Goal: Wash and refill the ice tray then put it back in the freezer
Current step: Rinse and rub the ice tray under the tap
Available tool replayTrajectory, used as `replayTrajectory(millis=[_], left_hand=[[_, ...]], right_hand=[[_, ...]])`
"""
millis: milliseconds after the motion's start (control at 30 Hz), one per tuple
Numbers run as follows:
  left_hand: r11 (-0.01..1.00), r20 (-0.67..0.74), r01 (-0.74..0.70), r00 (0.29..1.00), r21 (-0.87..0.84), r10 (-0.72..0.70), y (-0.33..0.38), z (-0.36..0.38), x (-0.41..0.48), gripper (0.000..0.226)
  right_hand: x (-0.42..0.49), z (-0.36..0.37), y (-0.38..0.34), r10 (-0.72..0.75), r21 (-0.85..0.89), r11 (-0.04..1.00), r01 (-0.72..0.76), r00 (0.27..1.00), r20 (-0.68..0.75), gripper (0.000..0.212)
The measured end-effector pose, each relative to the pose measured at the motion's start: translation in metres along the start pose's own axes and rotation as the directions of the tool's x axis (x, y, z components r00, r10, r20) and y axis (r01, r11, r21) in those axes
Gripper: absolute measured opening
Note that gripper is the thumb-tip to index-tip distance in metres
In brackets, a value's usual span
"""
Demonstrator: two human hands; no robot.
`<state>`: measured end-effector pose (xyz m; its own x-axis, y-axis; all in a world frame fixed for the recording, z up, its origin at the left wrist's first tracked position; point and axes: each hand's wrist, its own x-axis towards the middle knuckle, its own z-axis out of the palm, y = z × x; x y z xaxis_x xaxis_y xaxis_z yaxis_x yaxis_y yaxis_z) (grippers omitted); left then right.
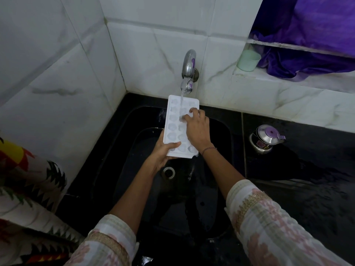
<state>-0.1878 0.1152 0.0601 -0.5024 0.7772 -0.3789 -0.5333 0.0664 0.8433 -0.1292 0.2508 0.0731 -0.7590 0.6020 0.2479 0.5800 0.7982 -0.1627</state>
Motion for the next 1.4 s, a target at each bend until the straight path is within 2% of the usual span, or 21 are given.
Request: replayTrajectory(millis=[167,300,633,800,1000,1133,1200,1267,1333,1367,1400], left_hand=[[1.000,-0.001,0.014,1.000,-0.005,-0.014,0.000,-0.002,-0.002,0.056],[1.000,0.019,0.022,1.000,-0.010,-0.022,0.000,-0.001,0.000,0.057],[1.000,0.076,0.021,0.997,0.008,-0.022,-0.003,0.003,0.004,0.056],[1.000,0.073,0.004,0.997,0.002,-0.004,-0.008,0.004,0.004,0.059],[0.998,0.025,-0.057,0.998,-0.022,0.058,-0.008,-0.002,0.004,0.060],[0.994,-0.002,-0.102,0.995,-0.032,0.102,-0.013,-0.006,0.000,0.054],[0.993,-0.013,-0.118,0.993,-0.019,0.118,-0.016,-0.009,0.001,0.056],[0.992,-0.027,-0.122,0.992,0.023,0.123,-0.018,-0.012,0.002,0.061],[0.989,-0.038,-0.135,0.990,0.060,0.137,-0.019,-0.015,0.003,0.066],[0.989,-0.050,-0.135,0.989,0.067,0.139,-0.018,-0.015,0.003,0.067],[0.989,-0.067,-0.132,0.988,0.070,0.136,-0.018,-0.016,0.003,0.064]], right_hand=[[0.002,0.002,0.000,-0.031,-0.003,0.999,0.032,0.999,0.040,0.031],[0.002,0.000,-0.007,-0.055,0.056,0.997,0.056,0.998,-0.030,0.037],[0.004,0.004,0.003,-0.132,0.010,0.991,0.132,0.988,0.084,0.038],[0.002,0.010,0.006,-0.146,0.118,0.983,0.141,0.988,0.040,0.030],[-0.010,0.020,-0.005,-0.275,0.239,0.940,0.243,0.955,0.111,0.052],[-0.022,0.026,-0.006,-0.328,0.283,0.918,0.278,0.933,0.148,0.055],[-0.029,0.029,-0.006,-0.319,0.343,0.904,0.254,0.936,0.147,0.056],[-0.035,0.034,-0.006,-0.244,0.389,0.903,0.180,0.962,0.121,0.059],[-0.040,0.038,-0.006,-0.072,0.439,0.898,0.018,0.992,0.107,0.067],[-0.042,0.038,-0.008,0.029,0.496,0.864,-0.092,0.991,0.133,0.070],[-0.044,0.035,-0.010,0.114,0.588,0.780,-0.213,0.973,0.201,0.073]])
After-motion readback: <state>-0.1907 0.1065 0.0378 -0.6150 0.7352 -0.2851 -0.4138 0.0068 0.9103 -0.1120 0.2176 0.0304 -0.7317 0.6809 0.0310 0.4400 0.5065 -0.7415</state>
